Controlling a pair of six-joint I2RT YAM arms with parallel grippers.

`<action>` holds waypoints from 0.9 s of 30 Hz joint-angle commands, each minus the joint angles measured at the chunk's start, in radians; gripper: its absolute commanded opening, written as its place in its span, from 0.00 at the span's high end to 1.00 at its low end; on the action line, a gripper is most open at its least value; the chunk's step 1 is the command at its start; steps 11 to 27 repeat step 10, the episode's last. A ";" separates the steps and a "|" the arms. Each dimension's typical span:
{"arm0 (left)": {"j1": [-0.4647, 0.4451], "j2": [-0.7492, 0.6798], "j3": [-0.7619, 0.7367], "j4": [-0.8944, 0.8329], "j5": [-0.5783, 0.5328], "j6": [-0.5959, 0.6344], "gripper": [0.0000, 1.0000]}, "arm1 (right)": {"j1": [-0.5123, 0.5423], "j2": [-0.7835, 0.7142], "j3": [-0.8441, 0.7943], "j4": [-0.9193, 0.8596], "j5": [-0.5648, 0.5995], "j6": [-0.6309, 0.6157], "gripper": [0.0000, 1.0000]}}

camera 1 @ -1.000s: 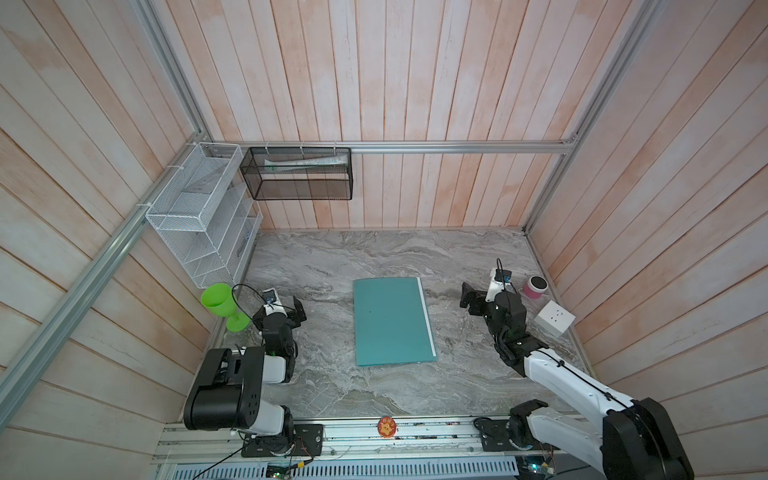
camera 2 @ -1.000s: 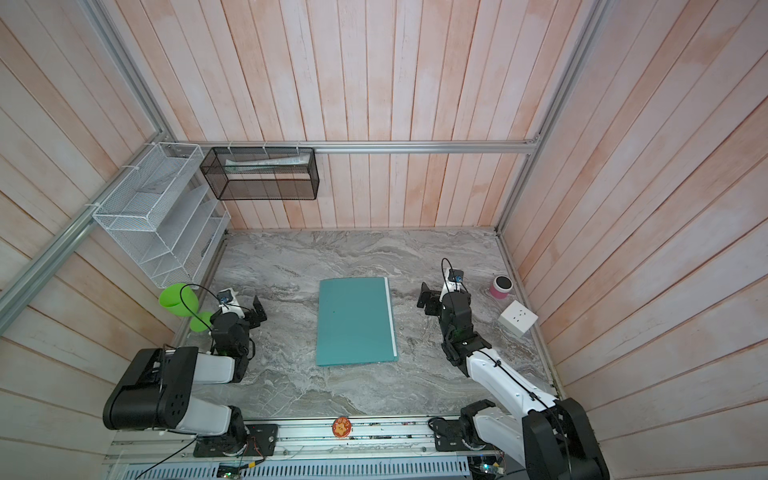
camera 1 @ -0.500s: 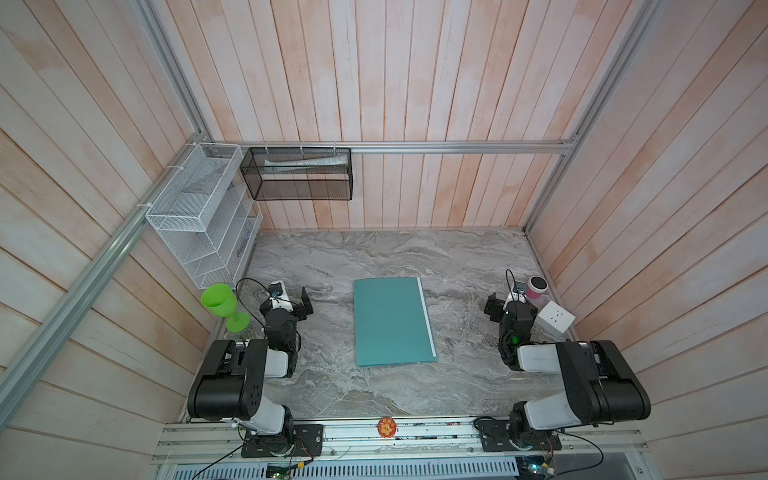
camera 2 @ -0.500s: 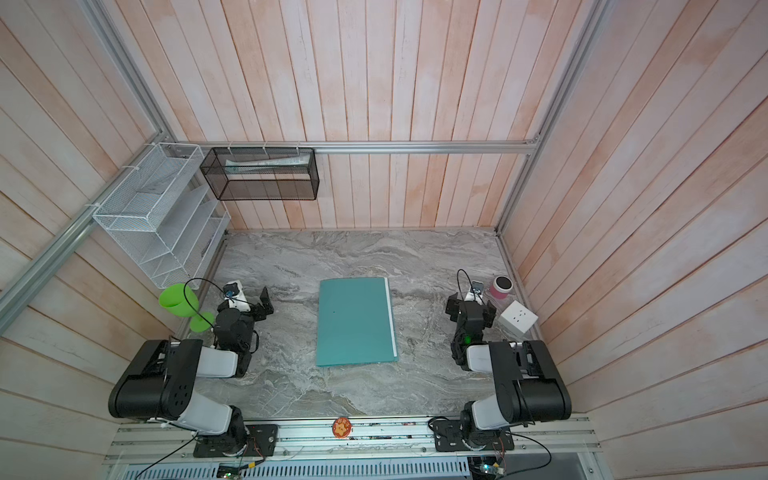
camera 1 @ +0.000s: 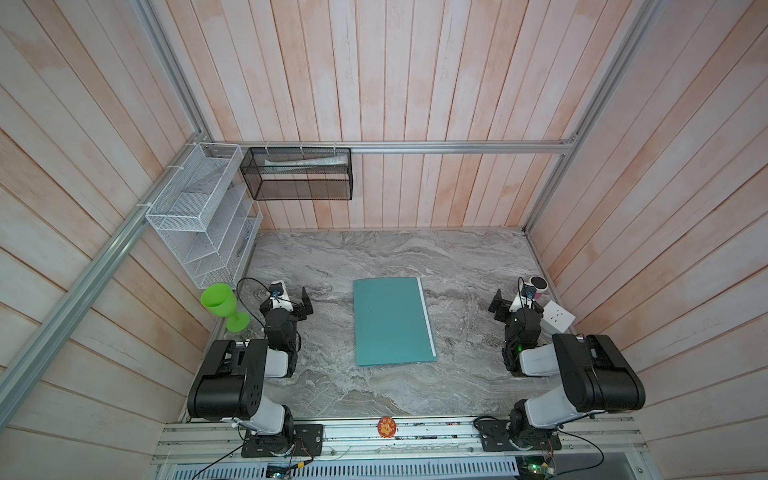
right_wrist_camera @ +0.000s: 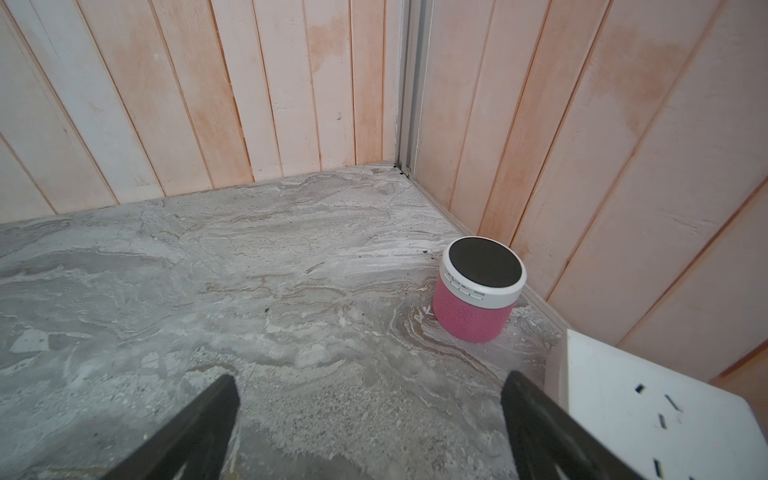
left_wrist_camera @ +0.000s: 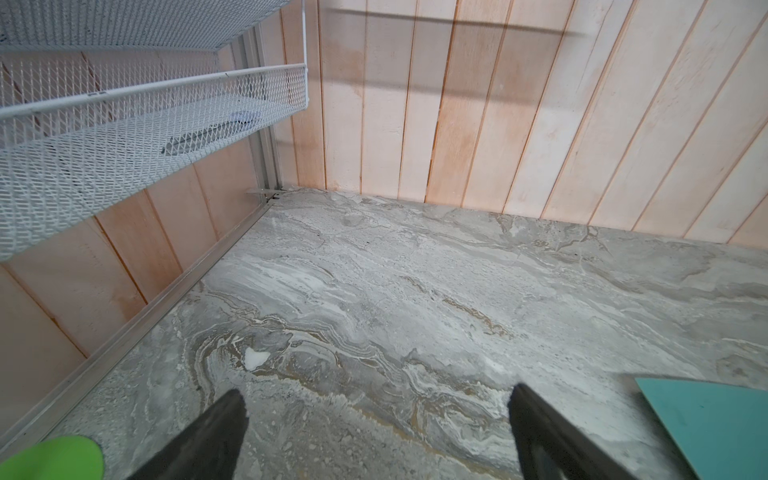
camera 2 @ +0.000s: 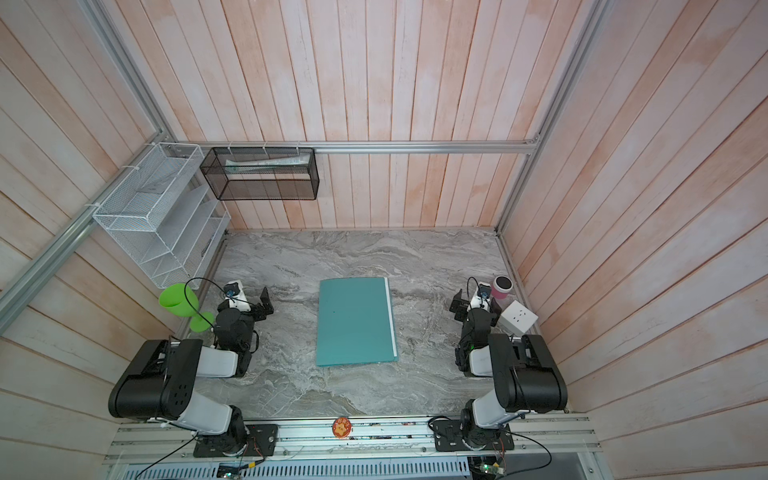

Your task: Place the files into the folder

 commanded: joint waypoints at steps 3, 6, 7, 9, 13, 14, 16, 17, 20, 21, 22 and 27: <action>-0.004 0.002 0.020 0.000 0.000 0.012 0.00 | 0.001 -0.011 0.012 0.015 -0.015 -0.009 0.02; -0.007 0.010 0.039 -0.026 0.016 0.024 0.00 | 0.002 -0.011 0.012 0.016 -0.015 -0.010 0.02; -0.005 0.010 0.041 -0.032 0.024 0.022 0.00 | 0.001 -0.011 0.012 0.016 -0.016 -0.009 0.02; -0.004 0.009 0.038 -0.026 0.024 0.021 0.00 | 0.001 -0.011 0.012 0.016 -0.015 -0.010 0.02; -0.002 0.008 0.035 -0.022 0.031 0.020 0.00 | 0.001 -0.011 0.012 0.017 -0.014 -0.010 0.02; -0.002 0.008 0.035 -0.022 0.031 0.020 0.00 | 0.001 -0.011 0.012 0.017 -0.014 -0.010 0.02; -0.002 0.008 0.035 -0.022 0.031 0.020 0.00 | 0.001 -0.011 0.012 0.017 -0.014 -0.010 0.02; -0.002 0.008 0.035 -0.022 0.031 0.020 0.00 | 0.001 -0.011 0.012 0.017 -0.014 -0.010 0.02; -0.002 0.008 0.035 -0.022 0.031 0.020 0.00 | 0.001 -0.011 0.012 0.017 -0.014 -0.010 0.02; -0.002 0.008 0.035 -0.022 0.031 0.020 0.00 | 0.001 -0.011 0.012 0.017 -0.014 -0.010 0.02; -0.002 0.008 0.035 -0.022 0.031 0.020 0.00 | 0.001 -0.011 0.012 0.017 -0.014 -0.010 0.02; -0.002 0.008 0.035 -0.022 0.031 0.020 0.00 | 0.001 -0.011 0.012 0.017 -0.014 -0.010 0.02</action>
